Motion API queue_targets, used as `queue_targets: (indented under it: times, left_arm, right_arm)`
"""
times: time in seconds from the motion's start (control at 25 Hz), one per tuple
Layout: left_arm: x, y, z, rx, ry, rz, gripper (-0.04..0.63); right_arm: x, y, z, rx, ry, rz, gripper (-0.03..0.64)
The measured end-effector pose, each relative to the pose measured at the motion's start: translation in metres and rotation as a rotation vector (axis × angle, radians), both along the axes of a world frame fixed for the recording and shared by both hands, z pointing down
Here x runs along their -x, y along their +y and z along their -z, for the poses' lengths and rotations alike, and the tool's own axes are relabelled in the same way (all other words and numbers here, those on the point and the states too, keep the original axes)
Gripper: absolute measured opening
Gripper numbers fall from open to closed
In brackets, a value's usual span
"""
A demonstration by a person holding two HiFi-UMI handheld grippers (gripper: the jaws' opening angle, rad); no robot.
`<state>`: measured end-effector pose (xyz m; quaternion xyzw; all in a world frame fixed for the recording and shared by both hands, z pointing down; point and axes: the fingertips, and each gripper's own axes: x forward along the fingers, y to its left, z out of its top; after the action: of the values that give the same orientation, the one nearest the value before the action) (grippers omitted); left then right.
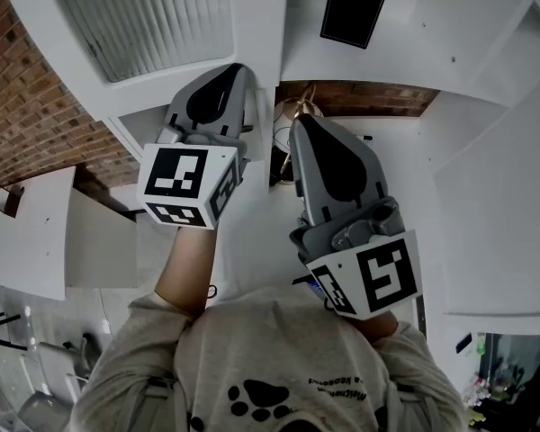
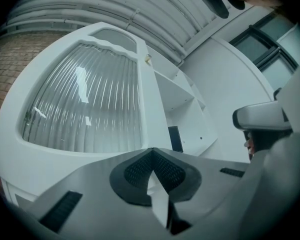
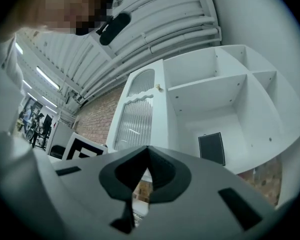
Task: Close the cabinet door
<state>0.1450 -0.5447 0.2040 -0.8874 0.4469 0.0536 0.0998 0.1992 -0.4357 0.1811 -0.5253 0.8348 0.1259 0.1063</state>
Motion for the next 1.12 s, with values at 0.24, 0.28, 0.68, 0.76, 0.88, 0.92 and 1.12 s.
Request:
queue_targets:
  times: [0.24, 0.28, 0.68, 0.76, 0.88, 0.92, 1.12]
  left_arm:
    - [0.0, 0.0, 0.0, -0.014, -0.012, 0.021, 0.008]
    - [0.0, -0.001, 0.0, -0.017, -0.015, 0.025, 0.008]
    - [0.003, 0.021, -0.006, 0.004, -0.039, 0.022, 0.008]
    - [0.008, 0.032, -0.006, 0.0, -0.033, 0.024, 0.008]
    - [0.015, 0.05, -0.008, 0.0, -0.027, 0.023, 0.008]
    - [0.018, 0.057, -0.008, -0.001, -0.023, 0.023, 0.008]
    - [0.035, 0.097, -0.004, -0.035, -0.001, 0.046, 0.008]
  right_arm:
    - [0.003, 0.018, -0.007, 0.007, 0.033, -0.033, 0.017]
    - [0.003, 0.02, -0.008, 0.011, 0.034, -0.037, 0.017]
    - [0.004, 0.032, -0.014, 0.03, 0.007, -0.049, 0.017]
    - [0.007, 0.033, -0.016, 0.034, 0.004, -0.045, 0.017]
    - [0.012, 0.035, -0.018, 0.036, -0.003, -0.036, 0.017]
    - [0.013, 0.036, -0.018, 0.036, -0.002, -0.034, 0.017]
    - [0.025, 0.044, -0.022, 0.037, 0.011, -0.025, 0.017]
